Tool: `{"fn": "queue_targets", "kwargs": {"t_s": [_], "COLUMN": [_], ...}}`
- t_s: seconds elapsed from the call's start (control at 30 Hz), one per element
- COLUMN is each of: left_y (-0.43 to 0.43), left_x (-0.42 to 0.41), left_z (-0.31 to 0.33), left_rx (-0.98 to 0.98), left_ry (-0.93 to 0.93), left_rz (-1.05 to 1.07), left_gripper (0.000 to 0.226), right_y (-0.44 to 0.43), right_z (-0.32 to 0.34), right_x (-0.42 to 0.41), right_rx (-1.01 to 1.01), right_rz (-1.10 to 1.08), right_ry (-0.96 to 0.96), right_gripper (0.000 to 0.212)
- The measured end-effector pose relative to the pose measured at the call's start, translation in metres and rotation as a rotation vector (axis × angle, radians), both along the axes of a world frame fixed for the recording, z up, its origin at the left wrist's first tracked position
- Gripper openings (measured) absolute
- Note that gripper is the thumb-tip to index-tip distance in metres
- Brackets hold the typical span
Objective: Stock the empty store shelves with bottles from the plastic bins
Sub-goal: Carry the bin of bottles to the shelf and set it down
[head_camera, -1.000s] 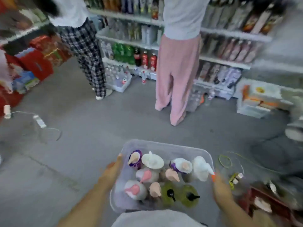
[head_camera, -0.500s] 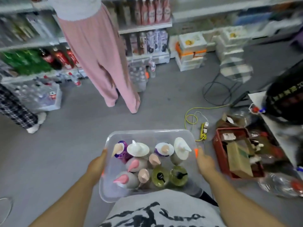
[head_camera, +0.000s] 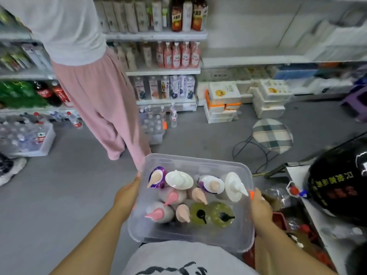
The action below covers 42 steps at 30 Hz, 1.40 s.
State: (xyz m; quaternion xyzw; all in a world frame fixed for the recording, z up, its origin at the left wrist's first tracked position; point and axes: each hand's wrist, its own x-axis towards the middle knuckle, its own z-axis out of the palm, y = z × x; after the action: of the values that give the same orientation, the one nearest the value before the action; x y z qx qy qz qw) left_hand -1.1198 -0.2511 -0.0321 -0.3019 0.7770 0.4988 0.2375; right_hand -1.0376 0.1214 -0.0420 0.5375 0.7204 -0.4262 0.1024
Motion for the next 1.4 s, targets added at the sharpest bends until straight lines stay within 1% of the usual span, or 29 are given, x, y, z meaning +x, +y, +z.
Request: {"fn": "queue_targets", "kwargs": {"t_s": [0.1, 0.2, 0.23, 0.33, 0.37, 0.43, 0.5, 0.57, 0.67, 0.7, 0.77, 0.8, 0.9, 0.97, 1.0, 1.07, 1.1, 1.17, 1.27, 1.3, 1.4], "left_y": [0.037, 0.068, 0.079, 0.113, 0.125, 0.15, 0.168, 0.174, 0.179, 0.182, 0.184, 0.187, 0.191, 0.19, 0.188, 0.198, 0.198, 0.206, 0.24, 0.265, 0.34], "left_x": [-0.042, -0.1, -0.124, -0.2, -0.227, -0.283, -0.338, -0.382, -0.43, -0.441, -0.463, -0.474, -0.509, -0.531, -0.542, -0.558, -0.57, -0.591, -0.619, -0.623, -0.636], "left_z": [-0.006, -0.021, -0.025, -0.029, -0.029, -0.02, -0.014, -0.011, -0.01, -0.009, -0.006, -0.005, -0.009, -0.019, -0.032, -0.036, -0.05, -0.074, -0.087, -0.073, -0.031], "left_rx": [0.035, 0.009, -0.017, -0.092, -0.1, -0.076, -0.076, -0.114, -0.067, -0.061, -0.061, -0.058, -0.077, -0.113, -0.108, -0.101, -0.099, -0.104, -0.085, -0.075, -0.05], "left_ry": [0.011, 0.009, -0.005, -0.032, -0.024, -0.002, -0.005, -0.055, -0.116, -0.143, -0.155, -0.157, -0.174, -0.16, -0.157, -0.156, -0.152, -0.167, -0.204, -0.205, -0.151], "left_rz": [-0.038, -0.122, -0.177, -0.331, -0.386, -0.455, -0.51, -0.564, -0.505, -0.483, -0.465, -0.47, -0.461, -0.439, -0.415, -0.363, -0.339, -0.319, -0.215, -0.197, -0.155], "left_gripper": [0.069, 0.071, 0.074, 0.092, 0.092, 0.084, 0.079, 0.083, 0.106, 0.105, 0.084, 0.08, 0.095, 0.092, 0.095, 0.109, 0.112, 0.111, 0.116, 0.112, 0.079], "right_y": [0.032, 0.056, 0.061, 0.077, 0.079, 0.085, 0.091, 0.093, 0.096, 0.096, 0.1, 0.102, 0.116, 0.128, 0.135, 0.151, 0.161, 0.186, 0.236, 0.254, 0.311], "right_z": [0.009, 0.006, 0.003, -0.016, -0.02, -0.022, -0.023, -0.021, -0.023, -0.024, -0.023, -0.022, -0.019, -0.022, -0.023, -0.029, -0.032, -0.035, -0.032, -0.028, -0.02], "right_x": [-0.032, -0.06, -0.069, -0.096, -0.109, -0.142, -0.178, -0.216, -0.266, -0.28, -0.303, -0.315, -0.357, -0.388, -0.403, -0.431, -0.445, -0.476, -0.525, -0.54, -0.575], "right_rx": [0.019, 0.053, 0.041, 0.003, -0.022, -0.031, -0.021, -0.005, -0.032, -0.051, -0.061, -0.061, -0.085, -0.104, -0.11, -0.117, -0.119, -0.12, -0.11, -0.102, -0.066], "right_rz": [-0.074, -0.121, -0.157, -0.286, -0.326, -0.391, -0.413, -0.44, -0.444, -0.444, -0.447, -0.438, -0.393, -0.361, -0.347, -0.322, -0.304, -0.258, -0.187, -0.172, -0.155], "right_ry": [0.012, 0.008, 0.001, -0.034, -0.042, -0.051, -0.051, -0.051, -0.073, -0.084, -0.103, -0.123, -0.158, -0.146, -0.147, -0.137, -0.135, -0.136, -0.107, -0.093, -0.055], "right_gripper": [0.074, 0.07, 0.068, 0.064, 0.065, 0.065, 0.065, 0.071, 0.074, 0.073, 0.073, 0.073, 0.074, 0.074, 0.074, 0.073, 0.073, 0.073, 0.073, 0.073, 0.075]}}
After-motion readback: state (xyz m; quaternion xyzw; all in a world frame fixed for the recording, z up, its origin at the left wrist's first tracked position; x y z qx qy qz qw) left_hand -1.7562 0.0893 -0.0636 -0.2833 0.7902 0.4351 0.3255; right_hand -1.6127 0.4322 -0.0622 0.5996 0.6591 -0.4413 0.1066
